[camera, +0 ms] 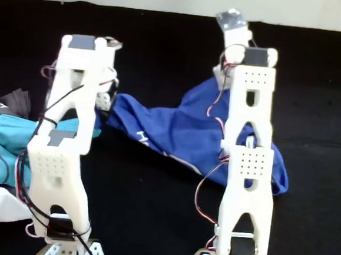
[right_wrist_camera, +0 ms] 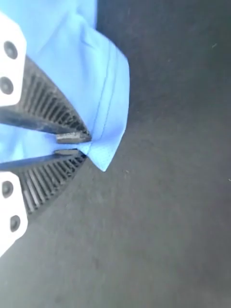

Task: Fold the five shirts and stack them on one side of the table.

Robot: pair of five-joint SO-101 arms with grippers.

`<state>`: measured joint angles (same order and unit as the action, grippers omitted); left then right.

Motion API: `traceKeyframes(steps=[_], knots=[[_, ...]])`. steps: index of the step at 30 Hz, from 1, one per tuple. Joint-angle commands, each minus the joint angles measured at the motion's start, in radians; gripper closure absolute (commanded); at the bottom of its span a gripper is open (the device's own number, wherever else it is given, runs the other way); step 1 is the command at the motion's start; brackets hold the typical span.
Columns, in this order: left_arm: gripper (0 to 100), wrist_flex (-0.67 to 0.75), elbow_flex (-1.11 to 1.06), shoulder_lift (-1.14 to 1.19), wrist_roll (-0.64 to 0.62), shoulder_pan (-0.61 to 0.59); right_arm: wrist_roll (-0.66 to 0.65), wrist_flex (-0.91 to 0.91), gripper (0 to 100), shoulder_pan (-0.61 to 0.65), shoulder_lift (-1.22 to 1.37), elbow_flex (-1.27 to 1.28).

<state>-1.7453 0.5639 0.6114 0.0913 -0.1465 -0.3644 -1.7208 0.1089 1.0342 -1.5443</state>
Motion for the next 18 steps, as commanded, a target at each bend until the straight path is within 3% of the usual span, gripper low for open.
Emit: traceKeyframes(steps=[1, 7, 11, 18], knots=[[95, -0.018, 0.039, -0.133, -0.002, -0.035, -0.012, -0.044, 99.2, -0.030, -0.085, -0.197], [95, -0.020, 0.038, -0.332, 0.000, -0.068, -0.012, -0.044, 99.3, -0.077, -0.315, -0.209], [87, -0.020, 0.033, -0.401, 0.000, -0.082, -0.012, -0.044, 99.3, -0.130, -0.507, -0.189], [81, -0.020, 0.008, -0.414, 0.000, -0.082, -0.012, -0.044, 99.3, -0.156, -0.834, 0.150]])
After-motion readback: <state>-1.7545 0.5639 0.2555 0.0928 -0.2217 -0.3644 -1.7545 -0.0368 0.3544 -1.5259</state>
